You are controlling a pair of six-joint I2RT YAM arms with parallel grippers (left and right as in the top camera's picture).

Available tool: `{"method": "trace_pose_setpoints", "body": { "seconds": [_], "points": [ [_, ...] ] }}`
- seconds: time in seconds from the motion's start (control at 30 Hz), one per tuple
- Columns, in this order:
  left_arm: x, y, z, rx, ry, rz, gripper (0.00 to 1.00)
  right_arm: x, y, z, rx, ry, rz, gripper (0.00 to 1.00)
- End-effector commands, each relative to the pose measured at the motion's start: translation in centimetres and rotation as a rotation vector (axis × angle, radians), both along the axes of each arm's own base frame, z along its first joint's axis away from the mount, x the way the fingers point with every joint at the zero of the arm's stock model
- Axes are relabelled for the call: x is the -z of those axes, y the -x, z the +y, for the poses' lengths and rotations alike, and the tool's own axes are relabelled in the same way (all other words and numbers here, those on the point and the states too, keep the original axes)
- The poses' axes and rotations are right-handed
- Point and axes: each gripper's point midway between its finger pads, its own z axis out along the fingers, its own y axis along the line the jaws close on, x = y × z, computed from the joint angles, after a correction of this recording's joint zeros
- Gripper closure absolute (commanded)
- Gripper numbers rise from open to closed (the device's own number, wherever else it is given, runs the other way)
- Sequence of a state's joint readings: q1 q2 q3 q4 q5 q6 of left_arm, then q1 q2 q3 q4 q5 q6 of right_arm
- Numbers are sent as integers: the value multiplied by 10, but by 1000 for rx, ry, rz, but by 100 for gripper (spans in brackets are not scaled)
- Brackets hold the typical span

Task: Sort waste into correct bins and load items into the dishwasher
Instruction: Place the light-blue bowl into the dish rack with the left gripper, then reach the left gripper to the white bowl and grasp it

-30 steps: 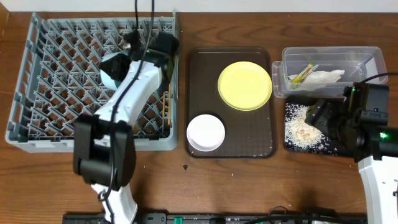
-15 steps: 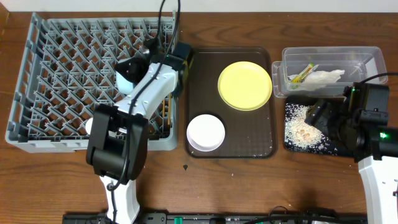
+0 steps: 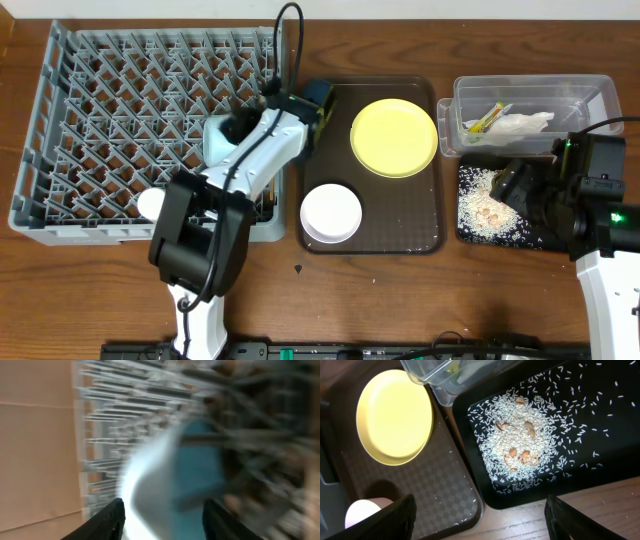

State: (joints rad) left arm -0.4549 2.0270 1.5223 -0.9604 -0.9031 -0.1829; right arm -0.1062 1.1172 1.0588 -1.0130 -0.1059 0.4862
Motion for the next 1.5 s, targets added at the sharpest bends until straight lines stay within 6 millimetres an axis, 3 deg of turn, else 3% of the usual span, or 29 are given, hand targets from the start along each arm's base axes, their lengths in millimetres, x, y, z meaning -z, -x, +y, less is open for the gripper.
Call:
{"method": "trace_pose_setpoints", "body": {
  "seconds": [0.0,0.2,0.33,0.43,0.53,0.7,0.9,1.03,1.17,1.3,1.47],
  "points": [
    [-4,6,-44,45,294,18,47,-2,-1,0,5,-10,-4,20],
    [-53,23,-89,128,648,-13,43,-1,1,0,5,-10,1,20],
    [-90,59,-118,207,902,39,43,0,3,1,5,-11,12,20],
    [-103,87,-130,237,1016,103,50,0,3,1,5,-11,14,20],
    [-91,106,-132,188,1027,166,52,0,3,1,6,-12,14,20],
    [-41,130,-144,162,980,286,61,0,3,1,6,-12,14,20],
    [21,144,-166,105,987,312,85,1,4,1,6,-12,18,19],
    [57,145,-195,168,1021,329,90,1,5,1,6,-13,20,20],
    [71,152,-243,260,1137,383,92,1,5,1,5,-13,22,20],
    [82,161,-275,314,1173,398,92,1,5,5,-6,-35,20,20],
    [54,169,-303,383,1264,427,92,1,5,5,-6,-35,19,20]
  ]
}}
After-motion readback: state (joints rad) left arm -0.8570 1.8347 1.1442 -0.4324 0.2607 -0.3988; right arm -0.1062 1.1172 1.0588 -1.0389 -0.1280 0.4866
